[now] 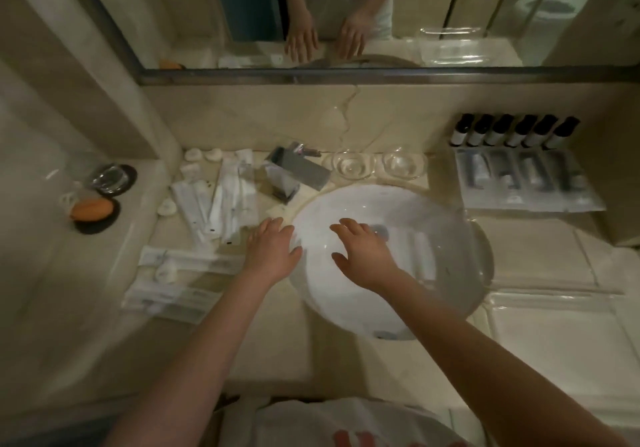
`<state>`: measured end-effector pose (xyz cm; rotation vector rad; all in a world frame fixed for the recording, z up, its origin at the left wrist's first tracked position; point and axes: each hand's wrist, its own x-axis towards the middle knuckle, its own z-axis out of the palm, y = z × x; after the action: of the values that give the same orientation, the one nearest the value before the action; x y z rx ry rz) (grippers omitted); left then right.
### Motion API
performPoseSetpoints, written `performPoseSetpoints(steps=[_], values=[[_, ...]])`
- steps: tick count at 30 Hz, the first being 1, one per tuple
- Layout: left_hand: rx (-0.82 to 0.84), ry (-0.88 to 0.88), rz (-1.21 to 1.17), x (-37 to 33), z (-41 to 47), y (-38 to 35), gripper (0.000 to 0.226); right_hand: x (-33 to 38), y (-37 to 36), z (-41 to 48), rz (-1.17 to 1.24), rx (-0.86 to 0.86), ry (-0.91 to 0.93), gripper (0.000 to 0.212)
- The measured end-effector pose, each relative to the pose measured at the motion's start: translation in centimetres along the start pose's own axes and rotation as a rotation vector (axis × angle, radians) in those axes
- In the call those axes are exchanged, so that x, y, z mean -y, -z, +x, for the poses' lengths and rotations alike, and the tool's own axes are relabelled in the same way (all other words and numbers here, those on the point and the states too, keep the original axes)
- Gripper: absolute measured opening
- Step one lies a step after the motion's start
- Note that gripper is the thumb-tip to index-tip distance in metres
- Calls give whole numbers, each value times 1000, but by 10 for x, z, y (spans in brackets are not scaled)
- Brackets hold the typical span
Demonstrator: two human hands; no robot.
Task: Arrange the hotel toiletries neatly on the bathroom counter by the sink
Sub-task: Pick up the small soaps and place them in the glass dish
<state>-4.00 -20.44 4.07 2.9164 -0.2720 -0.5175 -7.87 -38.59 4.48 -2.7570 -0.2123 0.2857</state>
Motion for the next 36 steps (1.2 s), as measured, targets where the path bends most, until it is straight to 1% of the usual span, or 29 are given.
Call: performPoseSetpoints(steps=[4,6,13,17,21,25,27,30,34,36], values=[[67,97,-10,59,-18,-5,54,37,-23,15,-5,119,67,58],[73,146,-25,88,-25,-6,54,55,-33,24,-4,179,87,59],[126,381,-100,174,-40,0,57,110,-60,71,54,351,99,61],[75,481,-156,208,-38,4,51,139,-78,94,22,398,95,62],[59,463,-151,221,-30,3,61,162,-94,112,-47,381,100,58],[47,432,-162,225,-22,-5,59,176,-98,126,-49,337,126,58],[20,429,-214,228,-20,-5,58,181,-97,137,-40,323,140,55],[-101,443,-322,235,-18,2,51,192,-93,161,4,298,153,51],[-260,493,-538,243,-11,23,41,215,-91,204,98,268,149,48],[-320,501,-566,246,-7,35,41,230,-92,225,138,253,140,50]])
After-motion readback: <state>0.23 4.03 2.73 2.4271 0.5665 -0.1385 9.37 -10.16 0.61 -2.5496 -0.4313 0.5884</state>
